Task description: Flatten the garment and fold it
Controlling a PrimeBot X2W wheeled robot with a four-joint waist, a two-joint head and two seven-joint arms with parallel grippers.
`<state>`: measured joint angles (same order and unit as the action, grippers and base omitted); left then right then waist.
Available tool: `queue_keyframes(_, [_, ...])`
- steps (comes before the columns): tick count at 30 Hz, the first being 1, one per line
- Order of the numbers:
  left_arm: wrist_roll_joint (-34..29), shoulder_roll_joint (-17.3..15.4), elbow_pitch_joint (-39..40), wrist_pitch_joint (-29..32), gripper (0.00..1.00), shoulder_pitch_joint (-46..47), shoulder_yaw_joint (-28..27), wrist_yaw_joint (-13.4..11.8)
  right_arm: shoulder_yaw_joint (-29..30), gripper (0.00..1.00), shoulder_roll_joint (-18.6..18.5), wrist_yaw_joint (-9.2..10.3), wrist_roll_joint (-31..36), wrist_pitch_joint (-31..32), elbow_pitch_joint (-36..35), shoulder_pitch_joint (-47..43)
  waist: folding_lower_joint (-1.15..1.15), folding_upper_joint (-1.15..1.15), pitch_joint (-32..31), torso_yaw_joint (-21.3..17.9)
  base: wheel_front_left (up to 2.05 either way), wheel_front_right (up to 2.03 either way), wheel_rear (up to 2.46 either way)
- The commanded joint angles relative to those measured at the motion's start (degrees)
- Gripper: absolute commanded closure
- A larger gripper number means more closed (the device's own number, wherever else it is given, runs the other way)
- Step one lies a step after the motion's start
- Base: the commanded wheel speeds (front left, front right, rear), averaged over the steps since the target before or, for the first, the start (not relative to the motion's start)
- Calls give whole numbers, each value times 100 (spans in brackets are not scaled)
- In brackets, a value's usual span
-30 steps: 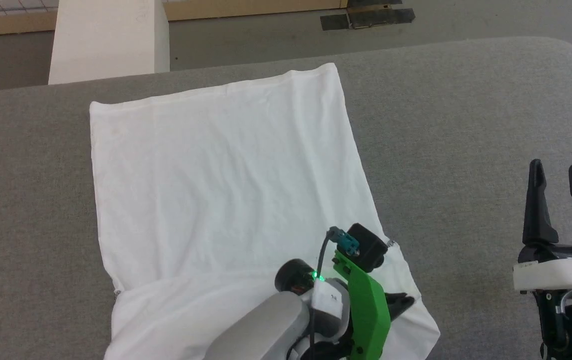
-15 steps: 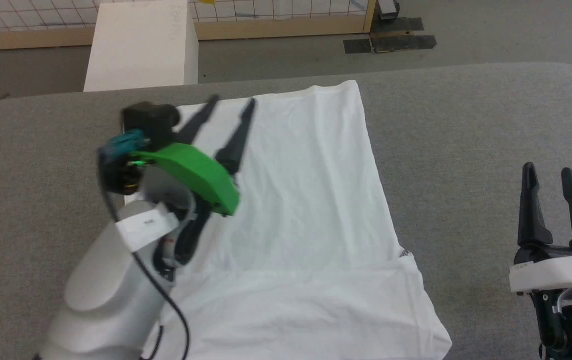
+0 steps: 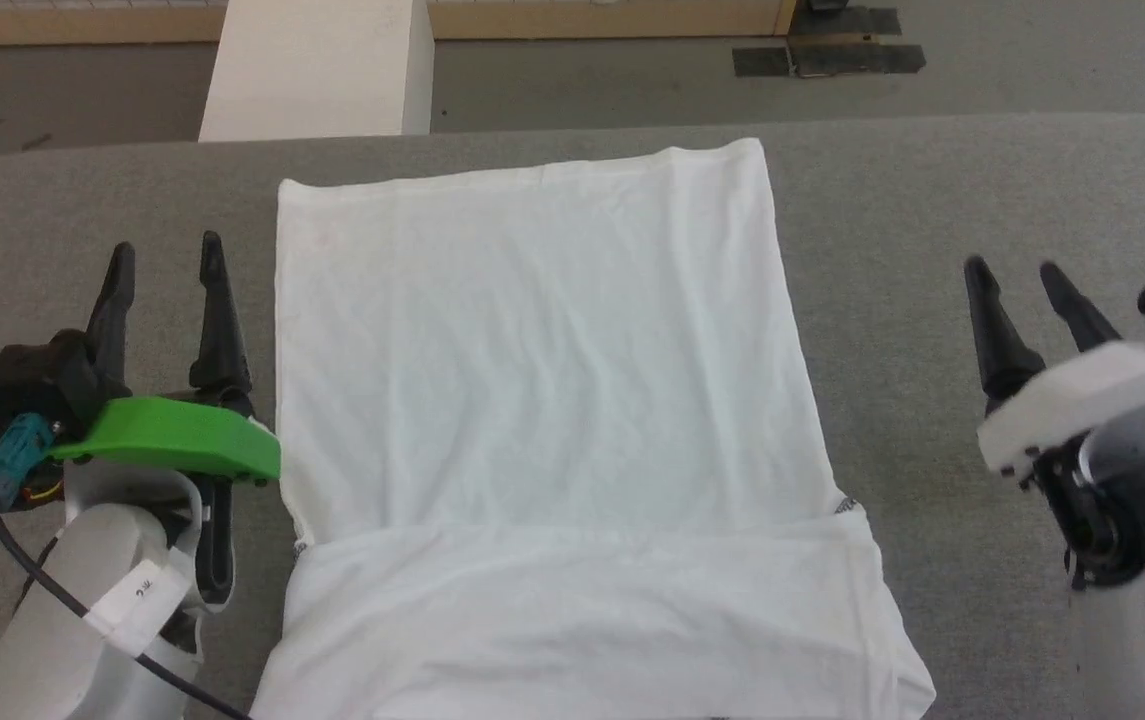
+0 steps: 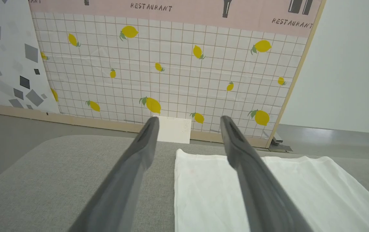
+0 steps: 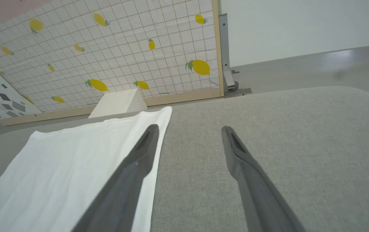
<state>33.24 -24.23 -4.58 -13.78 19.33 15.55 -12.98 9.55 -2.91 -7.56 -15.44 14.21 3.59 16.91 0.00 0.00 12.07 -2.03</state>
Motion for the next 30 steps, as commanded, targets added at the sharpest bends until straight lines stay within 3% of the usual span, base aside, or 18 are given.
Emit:
queue_keyframes(1, [-58, -67, 89, -34, 0, -88, -42, -55, -30, 0, 3, 8, 120, 217, 144, 438, 0, 0, 336, 105, 0, 0, 0])
queue_keyframes(14, [-59, 35, 784, -6, 0, 436, -77, -120, -459, 0, -506, 8, 1614, 2217, 2090, 3935, 0, 0, 1950, 852, 0, 0, 0])
queue_keyframes(24, [-182, 3, 1090, -23, 0, 519, -120, -244, -1292, 0, -642, 8, 2159, 4306, 2999, 5176, 0, 0, 2667, 1088, 0, 0, 0])
queue_keyframes(30, [-178, 29, 1153, -34, 0, 537, -104, -238, -1489, 0, -722, 8, 2183, 4786, 3029, 5298, 0, 0, 2837, 1145, 0, 0, 0])
